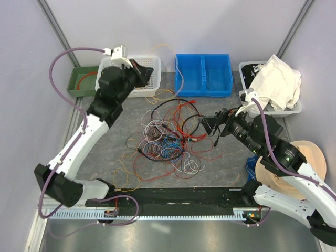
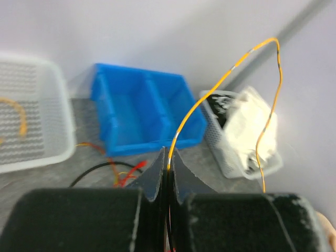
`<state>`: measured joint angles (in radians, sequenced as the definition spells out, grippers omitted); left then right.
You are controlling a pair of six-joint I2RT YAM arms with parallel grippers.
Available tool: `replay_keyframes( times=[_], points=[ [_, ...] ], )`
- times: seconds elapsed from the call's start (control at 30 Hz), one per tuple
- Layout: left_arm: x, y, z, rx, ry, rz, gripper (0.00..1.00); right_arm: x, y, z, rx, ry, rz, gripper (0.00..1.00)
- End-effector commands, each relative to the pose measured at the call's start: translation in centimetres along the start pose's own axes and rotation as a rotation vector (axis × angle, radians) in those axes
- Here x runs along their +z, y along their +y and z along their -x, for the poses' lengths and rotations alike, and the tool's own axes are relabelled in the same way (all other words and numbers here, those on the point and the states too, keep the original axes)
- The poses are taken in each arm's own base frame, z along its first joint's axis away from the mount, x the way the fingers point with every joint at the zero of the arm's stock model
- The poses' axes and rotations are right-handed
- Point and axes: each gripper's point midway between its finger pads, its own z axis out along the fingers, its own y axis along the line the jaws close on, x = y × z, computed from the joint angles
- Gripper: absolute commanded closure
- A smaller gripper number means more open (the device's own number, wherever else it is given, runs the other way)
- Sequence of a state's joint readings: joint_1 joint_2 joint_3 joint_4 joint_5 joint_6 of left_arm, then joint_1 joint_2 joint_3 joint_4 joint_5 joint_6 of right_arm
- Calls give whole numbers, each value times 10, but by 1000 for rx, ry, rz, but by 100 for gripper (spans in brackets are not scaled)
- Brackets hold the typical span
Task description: Untangle the cables
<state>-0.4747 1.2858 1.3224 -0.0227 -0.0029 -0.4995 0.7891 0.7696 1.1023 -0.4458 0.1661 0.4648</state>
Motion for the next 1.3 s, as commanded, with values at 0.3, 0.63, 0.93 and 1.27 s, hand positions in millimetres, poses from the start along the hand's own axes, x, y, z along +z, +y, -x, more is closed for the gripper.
replay_keyframes(
  times=[0.3, 0.63, 0.93, 1.27],
  points=[
    [109, 205, 3, 30, 123, 577, 98, 5, -48, -39, -48, -4, -157, 9],
    [148, 303, 4, -12, 131, 688, 66, 34, -58, -93, -19, 99, -156, 9],
    [117, 254, 49, -1, 50, 635, 0, 45, -57, -97, -36, 114, -152, 9],
    [19, 82, -21, -9, 173, 275, 0, 54, -75, -126, 24, 113, -205, 8]
  ],
)
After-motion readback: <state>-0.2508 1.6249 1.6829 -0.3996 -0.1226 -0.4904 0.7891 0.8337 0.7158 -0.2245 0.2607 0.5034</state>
